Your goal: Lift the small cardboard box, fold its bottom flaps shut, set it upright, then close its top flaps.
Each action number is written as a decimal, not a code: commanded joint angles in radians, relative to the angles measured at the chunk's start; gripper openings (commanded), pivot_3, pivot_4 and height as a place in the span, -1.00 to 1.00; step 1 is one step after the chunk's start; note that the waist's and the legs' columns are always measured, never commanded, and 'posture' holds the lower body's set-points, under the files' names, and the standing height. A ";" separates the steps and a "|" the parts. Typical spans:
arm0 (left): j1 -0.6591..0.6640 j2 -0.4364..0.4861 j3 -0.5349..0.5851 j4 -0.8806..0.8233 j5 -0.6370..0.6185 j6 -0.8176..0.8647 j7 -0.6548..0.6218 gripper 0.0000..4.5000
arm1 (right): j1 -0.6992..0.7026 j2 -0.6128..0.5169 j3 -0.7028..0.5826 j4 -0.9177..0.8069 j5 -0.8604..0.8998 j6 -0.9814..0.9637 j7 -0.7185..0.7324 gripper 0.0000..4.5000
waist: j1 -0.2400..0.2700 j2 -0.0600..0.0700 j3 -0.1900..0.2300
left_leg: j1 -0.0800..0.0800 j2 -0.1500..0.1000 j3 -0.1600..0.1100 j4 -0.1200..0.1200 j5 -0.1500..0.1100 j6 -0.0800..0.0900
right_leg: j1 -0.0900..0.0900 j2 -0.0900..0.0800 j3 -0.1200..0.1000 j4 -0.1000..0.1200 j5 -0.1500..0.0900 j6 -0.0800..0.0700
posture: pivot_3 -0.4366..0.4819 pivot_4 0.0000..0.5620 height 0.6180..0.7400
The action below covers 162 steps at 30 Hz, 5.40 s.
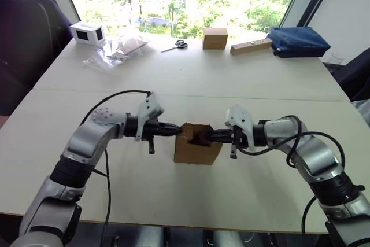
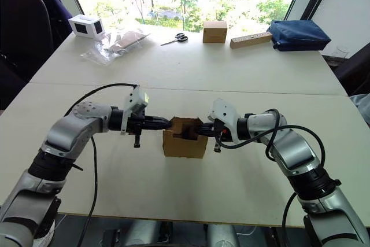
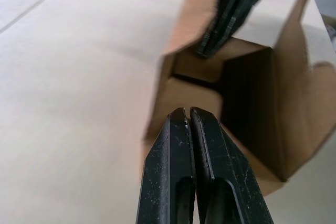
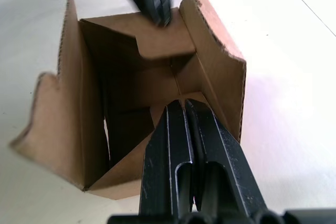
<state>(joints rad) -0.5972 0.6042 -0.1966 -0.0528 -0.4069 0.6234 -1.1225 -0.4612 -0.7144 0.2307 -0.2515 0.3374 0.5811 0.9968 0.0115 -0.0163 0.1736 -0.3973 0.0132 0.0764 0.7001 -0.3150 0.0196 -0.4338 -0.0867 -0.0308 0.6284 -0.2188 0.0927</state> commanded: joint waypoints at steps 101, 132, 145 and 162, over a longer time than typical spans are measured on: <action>0.195 0.081 0.170 -0.307 -0.191 0.238 -0.051 -0.95 | -0.012 0.092 0.105 -0.209 0.015 0.118 -0.155 -1.00 | -0.021 0.000 0.000 | -0.007 0.001 -0.001 0.001 0.000 0.000 | -0.006 -0.001 -0.001 0.001 0.000 0.000 | -0.05 -0.47 1.00; 0.204 0.037 0.018 -0.238 -0.124 0.085 0.028 -0.95 | -0.218 0.083 0.010 -0.028 0.033 0.132 -0.143 -1.00 | -0.020 0.000 0.000 | -0.006 0.001 -0.001 0.000 0.000 0.000 | -0.006 -0.001 -0.001 0.000 0.000 0.000 | -0.05 -0.47 1.00; 0.208 0.052 0.042 -0.250 -0.145 0.097 0.050 -0.95 | -0.130 0.047 0.060 -0.127 0.009 0.119 -0.047 -1.00 | -0.022 0.000 0.000 | -0.006 0.001 -0.001 0.000 0.000 0.000 | -0.006 -0.001 -0.001 0.000 0.000 0.000 | -0.05 -0.47 1.00; 0.085 -0.019 0.134 -0.119 -0.228 0.129 0.098 -0.95 | -0.102 0.059 0.067 -0.151 -0.019 0.121 -0.076 -1.00 | -0.022 0.000 0.000 | -0.007 0.000 -0.001 0.000 0.000 0.000 | -0.006 -0.001 -0.001 0.000 0.000 0.000 | -0.05 -0.47 1.00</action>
<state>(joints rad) -0.5055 0.5885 -0.0647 -0.1779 -0.6494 0.7752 -1.0307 -0.5519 -0.6556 0.3107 -0.3720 0.3242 0.7128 0.9253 -0.0104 -0.0164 0.1737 -0.4037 0.0134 0.0757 0.7004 -0.3148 0.0194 -0.4398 -0.0874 -0.0320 0.6288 -0.2187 0.0927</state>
